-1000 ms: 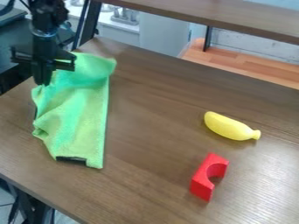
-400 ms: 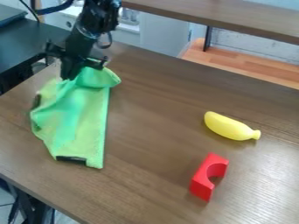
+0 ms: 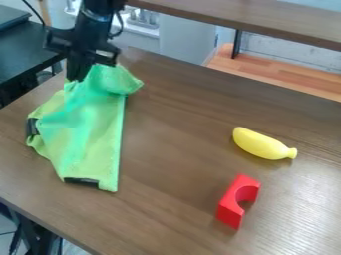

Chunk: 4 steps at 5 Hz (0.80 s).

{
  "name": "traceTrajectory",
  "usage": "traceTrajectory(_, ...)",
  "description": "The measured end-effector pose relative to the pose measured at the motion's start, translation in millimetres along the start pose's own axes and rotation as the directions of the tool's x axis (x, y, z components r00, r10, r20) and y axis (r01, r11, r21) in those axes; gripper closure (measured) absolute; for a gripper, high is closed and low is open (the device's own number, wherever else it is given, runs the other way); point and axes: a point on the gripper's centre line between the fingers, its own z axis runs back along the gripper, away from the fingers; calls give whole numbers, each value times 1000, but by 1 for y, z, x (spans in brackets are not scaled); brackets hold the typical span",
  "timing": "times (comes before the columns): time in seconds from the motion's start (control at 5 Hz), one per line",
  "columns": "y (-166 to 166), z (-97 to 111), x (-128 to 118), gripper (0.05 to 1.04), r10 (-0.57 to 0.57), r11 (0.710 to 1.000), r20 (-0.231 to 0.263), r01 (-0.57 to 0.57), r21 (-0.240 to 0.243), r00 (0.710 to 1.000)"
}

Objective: Unfold the cloth from left to right

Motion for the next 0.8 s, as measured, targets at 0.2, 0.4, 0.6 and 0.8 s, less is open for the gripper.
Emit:
traceTrajectory(0.2, -23, 19, -15, 1033, -34, 999, -61, 32, -35, 998)
traceTrajectory(0.4, -53, 13, -25, 1033, -40, 998, -165, 32, -49, 985)
traceTrajectory(0.6, -66, 18, -23, 1033, -9, 997, -232, -9, -78, 973)
traceTrajectory(0.8, -80, 21, -23, 1033, 14, 995, -319, -43, -85, 948)
